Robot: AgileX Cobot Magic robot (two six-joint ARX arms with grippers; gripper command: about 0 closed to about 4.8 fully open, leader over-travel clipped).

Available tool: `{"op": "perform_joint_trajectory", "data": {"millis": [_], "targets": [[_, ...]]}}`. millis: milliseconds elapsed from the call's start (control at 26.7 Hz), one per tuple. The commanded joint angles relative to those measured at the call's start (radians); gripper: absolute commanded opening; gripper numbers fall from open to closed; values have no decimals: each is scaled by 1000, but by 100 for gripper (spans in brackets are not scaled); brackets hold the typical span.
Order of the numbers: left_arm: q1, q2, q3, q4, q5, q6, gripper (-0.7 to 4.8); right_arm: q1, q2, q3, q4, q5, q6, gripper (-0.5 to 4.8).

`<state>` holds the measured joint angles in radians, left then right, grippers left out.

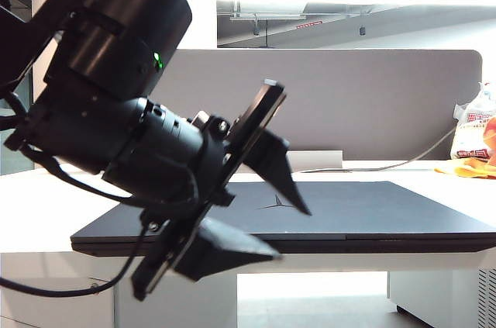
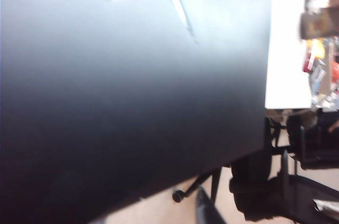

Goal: Open the lid of the laptop and use the keypad to enter the password "123".

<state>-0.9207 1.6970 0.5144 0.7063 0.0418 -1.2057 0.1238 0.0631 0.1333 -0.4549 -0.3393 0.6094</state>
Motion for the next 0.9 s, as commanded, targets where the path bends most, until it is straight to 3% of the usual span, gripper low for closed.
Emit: {"op": "perform_joint_trajectory", "data": {"millis": [37,225,337,562,750,900], "targets": [[3,-6,7,73,1,5,173,0,2,4,10,3,0,-5],[2,-6,7,89,3,40,169,1,2,4,10,3,0,-5],[3,-6,7,100,-4,85,113,1,2,4,10,3,0,-5],[10,-7,7,104,-4,141,79,1,2,4,10,3,0,-5],[24,-15,7,114,-19,183,79,1,2,4,10,0,0,-5],[27,-15,7,111,61,186,79,1,2,4,8,-4,0,-5]]}}
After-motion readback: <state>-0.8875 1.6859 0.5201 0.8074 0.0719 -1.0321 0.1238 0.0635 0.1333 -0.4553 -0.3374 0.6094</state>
